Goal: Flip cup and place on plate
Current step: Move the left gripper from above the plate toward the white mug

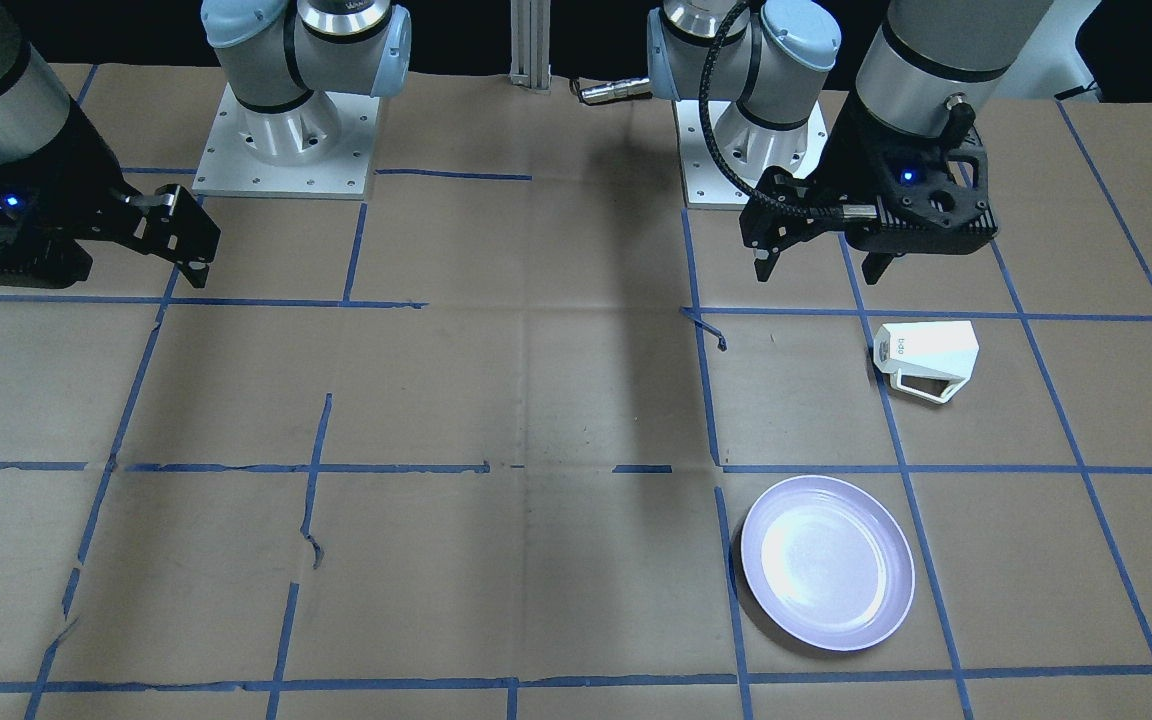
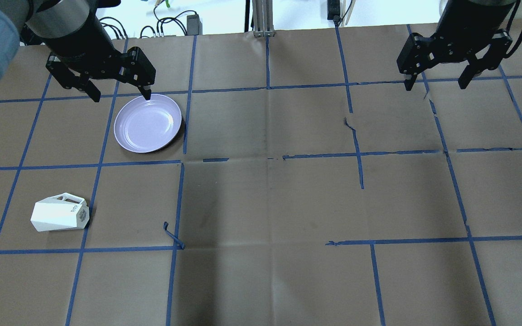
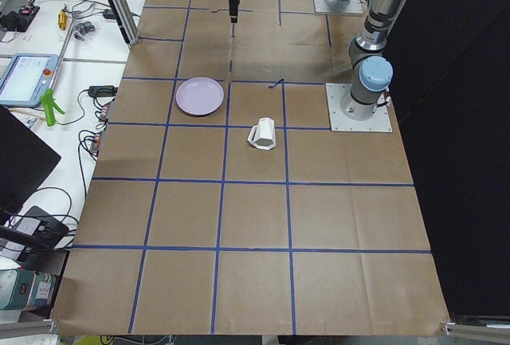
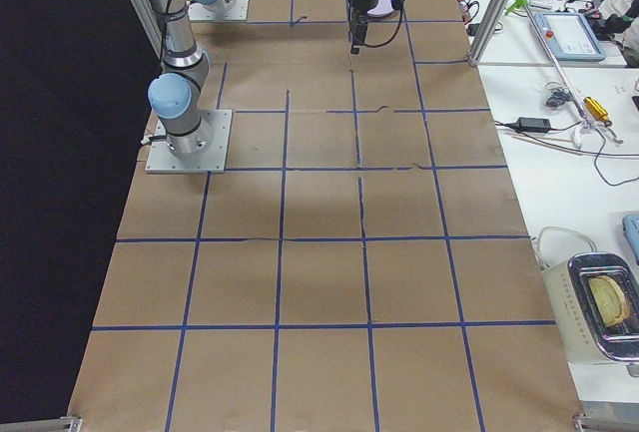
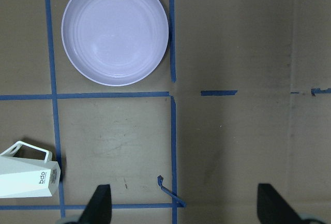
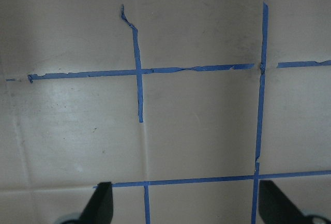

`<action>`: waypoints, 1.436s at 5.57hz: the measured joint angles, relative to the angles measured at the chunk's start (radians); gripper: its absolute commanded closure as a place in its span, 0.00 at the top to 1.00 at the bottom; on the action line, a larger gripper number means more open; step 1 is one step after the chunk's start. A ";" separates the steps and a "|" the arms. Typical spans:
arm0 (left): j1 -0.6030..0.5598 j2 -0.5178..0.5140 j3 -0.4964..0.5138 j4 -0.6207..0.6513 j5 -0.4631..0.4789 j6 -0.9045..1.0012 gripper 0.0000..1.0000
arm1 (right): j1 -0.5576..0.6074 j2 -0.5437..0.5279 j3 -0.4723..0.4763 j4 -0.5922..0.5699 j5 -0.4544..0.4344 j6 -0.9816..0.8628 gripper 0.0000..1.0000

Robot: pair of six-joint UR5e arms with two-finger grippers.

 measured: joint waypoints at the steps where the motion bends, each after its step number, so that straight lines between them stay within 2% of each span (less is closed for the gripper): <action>1: 0.006 0.005 -0.001 0.000 0.000 0.012 0.99 | 0.000 0.000 0.000 0.000 0.000 0.000 1.00; 3: 0.103 0.033 -0.003 -0.027 0.002 0.178 0.99 | 0.001 0.000 0.000 -0.001 0.000 0.000 1.00; 6: 0.468 0.036 -0.003 -0.104 -0.014 0.627 0.99 | 0.001 0.000 0.000 0.000 0.000 0.000 1.00; 8: 0.661 -0.016 -0.007 -0.112 -0.031 0.874 0.99 | 0.001 0.000 0.000 0.000 0.000 0.000 1.00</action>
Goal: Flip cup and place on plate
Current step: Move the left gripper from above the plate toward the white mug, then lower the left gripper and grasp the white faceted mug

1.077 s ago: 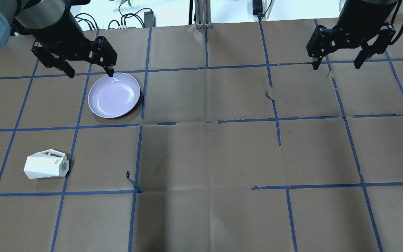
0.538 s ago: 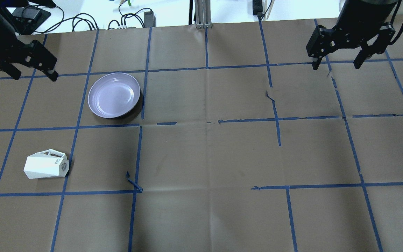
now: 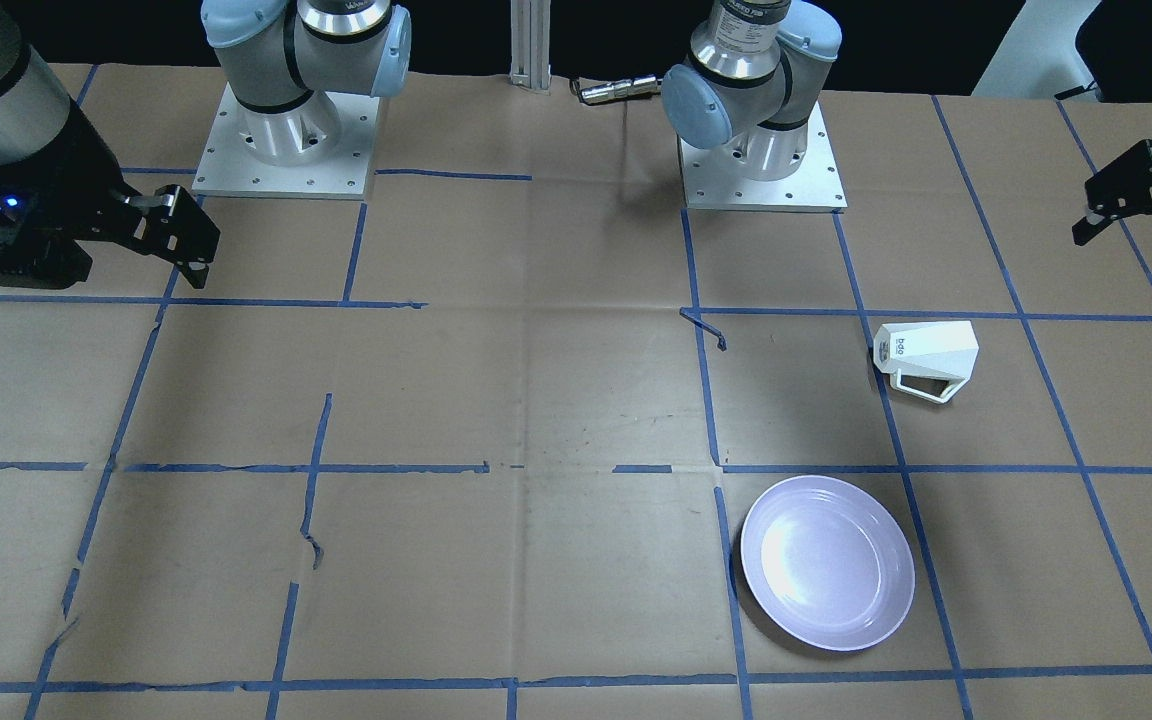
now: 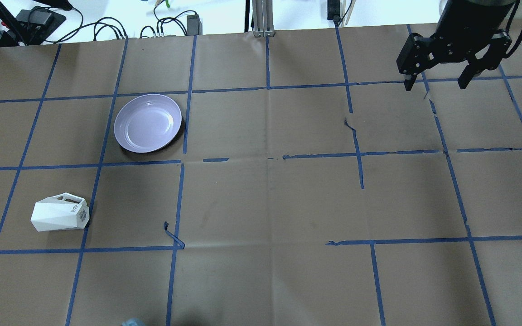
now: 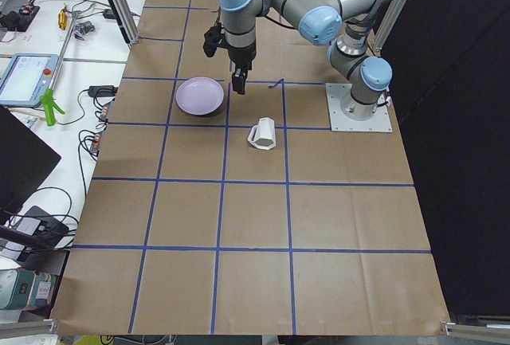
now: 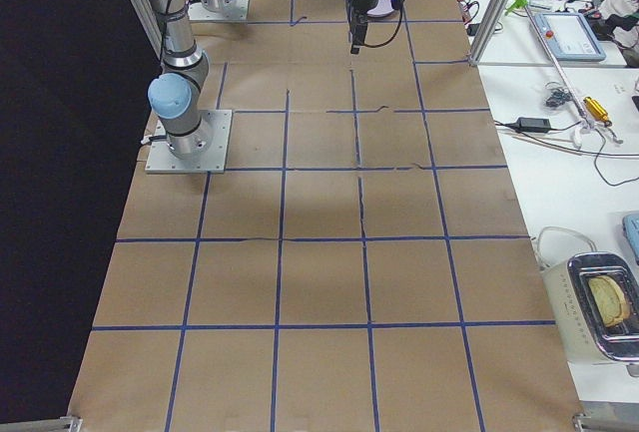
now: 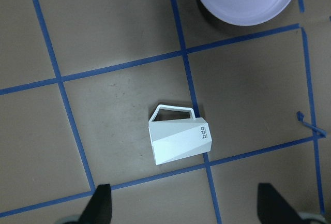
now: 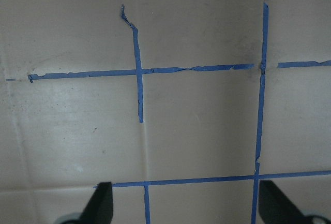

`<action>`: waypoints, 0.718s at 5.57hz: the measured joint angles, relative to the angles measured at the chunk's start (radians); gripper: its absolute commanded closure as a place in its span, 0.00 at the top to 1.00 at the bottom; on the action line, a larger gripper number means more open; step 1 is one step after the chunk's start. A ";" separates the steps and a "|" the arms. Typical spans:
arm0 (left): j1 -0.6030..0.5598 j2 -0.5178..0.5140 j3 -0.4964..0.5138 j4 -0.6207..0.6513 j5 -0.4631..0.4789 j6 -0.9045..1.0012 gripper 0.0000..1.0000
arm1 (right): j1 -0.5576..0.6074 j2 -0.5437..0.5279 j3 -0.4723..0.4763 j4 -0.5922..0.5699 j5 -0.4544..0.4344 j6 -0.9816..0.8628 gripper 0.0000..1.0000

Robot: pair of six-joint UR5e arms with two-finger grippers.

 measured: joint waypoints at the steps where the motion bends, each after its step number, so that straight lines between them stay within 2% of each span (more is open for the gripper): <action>1: 0.070 -0.047 -0.003 -0.002 -0.042 0.090 0.99 | 0.000 0.000 0.000 0.000 0.000 0.000 1.00; 4: 0.244 -0.260 -0.059 -0.008 -0.213 0.370 0.99 | 0.000 0.000 0.000 0.000 0.000 0.000 1.00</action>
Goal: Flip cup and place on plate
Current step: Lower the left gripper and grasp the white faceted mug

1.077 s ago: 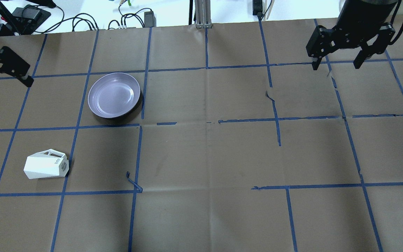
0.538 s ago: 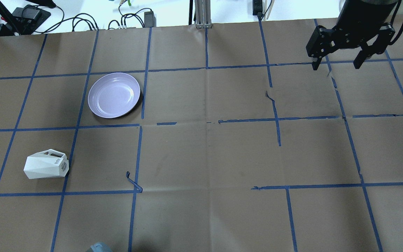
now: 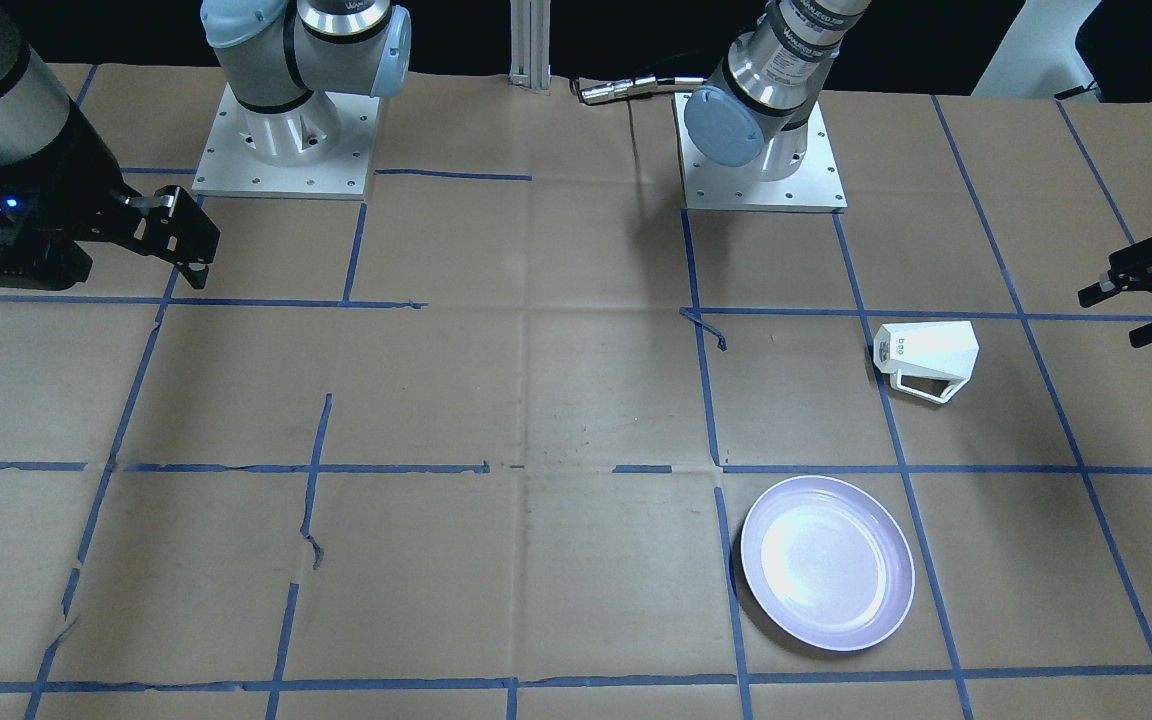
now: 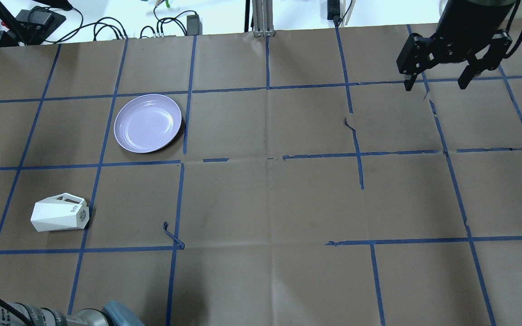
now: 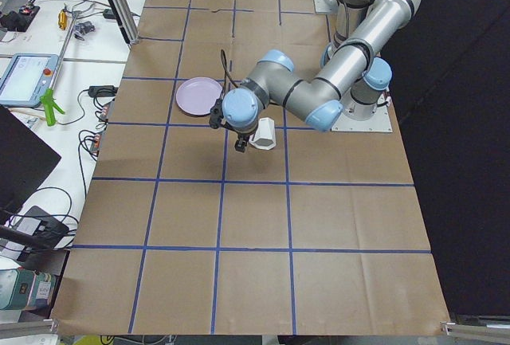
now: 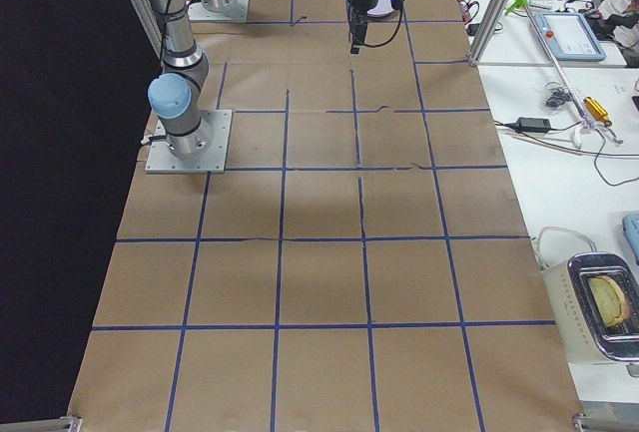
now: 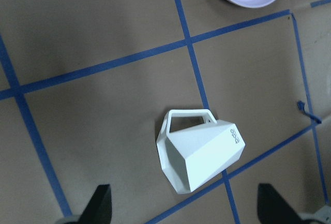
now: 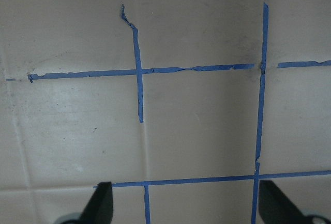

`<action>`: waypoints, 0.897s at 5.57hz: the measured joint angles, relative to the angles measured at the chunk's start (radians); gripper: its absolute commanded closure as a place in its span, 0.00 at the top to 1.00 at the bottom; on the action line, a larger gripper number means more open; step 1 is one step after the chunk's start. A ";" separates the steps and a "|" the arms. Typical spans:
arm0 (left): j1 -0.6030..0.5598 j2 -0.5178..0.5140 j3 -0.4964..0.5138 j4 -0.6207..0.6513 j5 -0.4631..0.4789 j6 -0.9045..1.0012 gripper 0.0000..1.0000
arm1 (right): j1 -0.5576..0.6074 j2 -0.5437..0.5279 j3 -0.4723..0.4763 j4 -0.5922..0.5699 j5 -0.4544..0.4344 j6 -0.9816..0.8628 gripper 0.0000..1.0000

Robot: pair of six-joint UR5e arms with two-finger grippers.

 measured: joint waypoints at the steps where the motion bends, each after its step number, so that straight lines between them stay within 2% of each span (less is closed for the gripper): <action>1: 0.033 -0.050 -0.052 -0.004 -0.034 0.062 0.98 | 0.000 0.000 0.000 0.000 0.000 0.000 1.00; 2: 0.057 -0.086 -0.109 -0.019 -0.060 0.111 0.98 | 0.000 0.000 0.000 0.000 0.000 0.000 1.00; 3: 0.074 -0.114 -0.149 -0.054 -0.089 0.140 0.92 | 0.000 0.000 0.000 0.000 0.000 0.000 1.00; 4: 0.080 -0.142 -0.166 -0.104 -0.114 0.157 0.70 | 0.000 0.000 0.000 0.000 0.000 0.000 1.00; 5: 0.081 -0.169 -0.175 -0.141 -0.123 0.183 0.35 | 0.000 0.000 0.000 0.000 0.000 0.000 1.00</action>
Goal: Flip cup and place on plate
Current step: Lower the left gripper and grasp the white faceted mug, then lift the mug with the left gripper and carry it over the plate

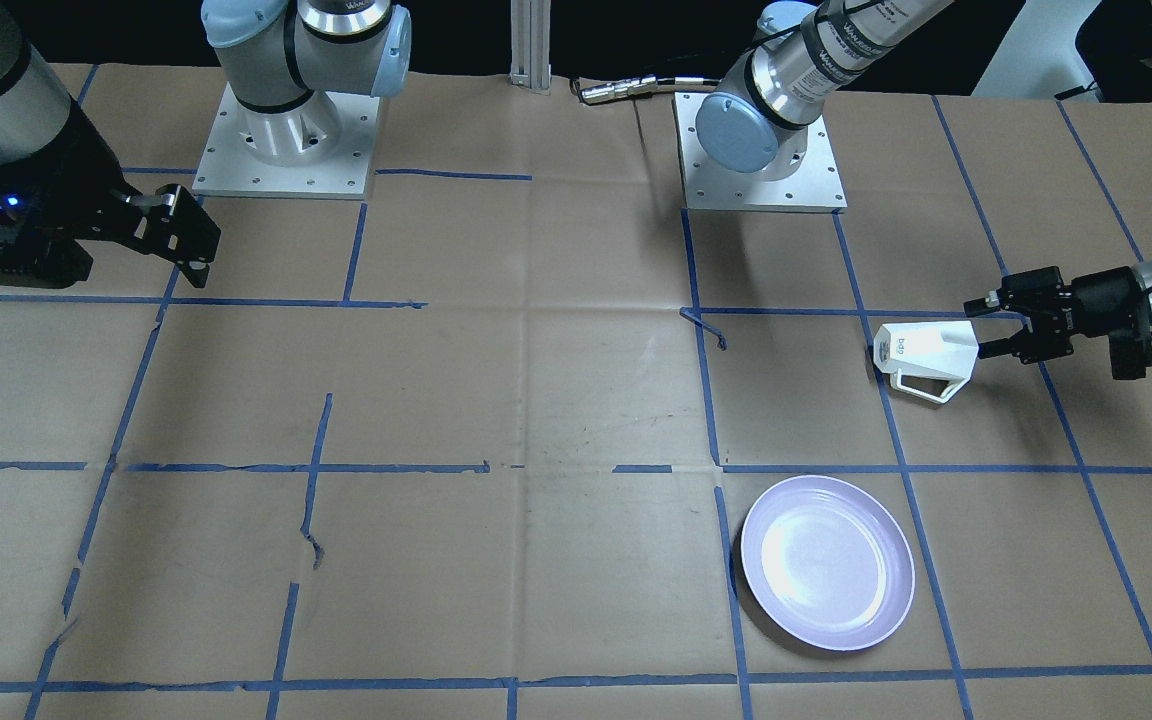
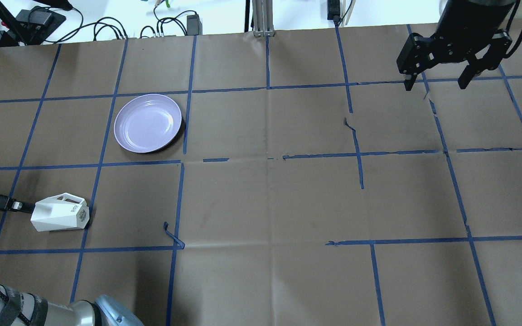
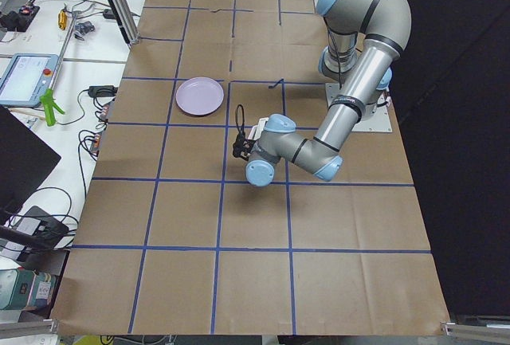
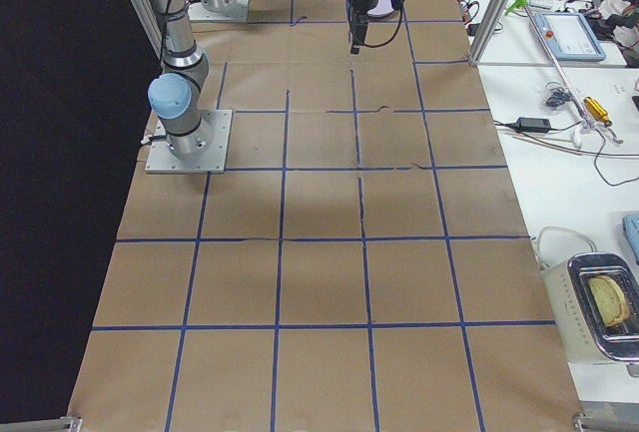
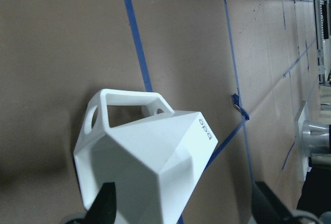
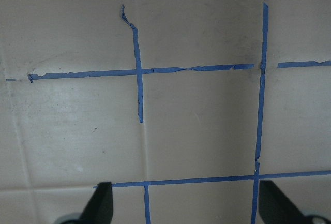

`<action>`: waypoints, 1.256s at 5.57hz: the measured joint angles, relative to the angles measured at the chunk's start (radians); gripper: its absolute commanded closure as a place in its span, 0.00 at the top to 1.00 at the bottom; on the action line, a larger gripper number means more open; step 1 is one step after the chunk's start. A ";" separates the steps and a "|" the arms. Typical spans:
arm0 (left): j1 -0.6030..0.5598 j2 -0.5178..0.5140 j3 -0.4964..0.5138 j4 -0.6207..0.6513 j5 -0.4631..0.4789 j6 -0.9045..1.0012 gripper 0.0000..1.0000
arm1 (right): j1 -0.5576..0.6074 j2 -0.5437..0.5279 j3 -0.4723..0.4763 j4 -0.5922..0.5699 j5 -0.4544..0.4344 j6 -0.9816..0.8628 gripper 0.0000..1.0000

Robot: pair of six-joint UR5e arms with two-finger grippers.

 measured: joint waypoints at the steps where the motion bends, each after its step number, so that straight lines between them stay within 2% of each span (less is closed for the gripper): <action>1: 0.000 -0.011 -0.005 -0.013 -0.003 0.020 0.08 | 0.000 0.000 0.000 0.000 0.000 0.000 1.00; 2: -0.001 -0.010 -0.005 -0.019 -0.003 0.024 0.00 | 0.000 0.000 0.000 0.000 0.000 0.000 1.00; 4: -0.009 0.029 0.014 -0.047 -0.023 -0.014 0.00 | 0.000 0.000 0.000 0.000 0.000 0.000 1.00; 6: -0.061 0.186 0.023 -0.065 -0.070 -0.195 0.00 | 0.000 0.000 0.000 0.000 0.000 0.000 1.00; 7: -0.146 0.284 0.048 -0.051 -0.078 -0.318 0.00 | 0.000 0.000 0.000 0.000 0.000 0.000 1.00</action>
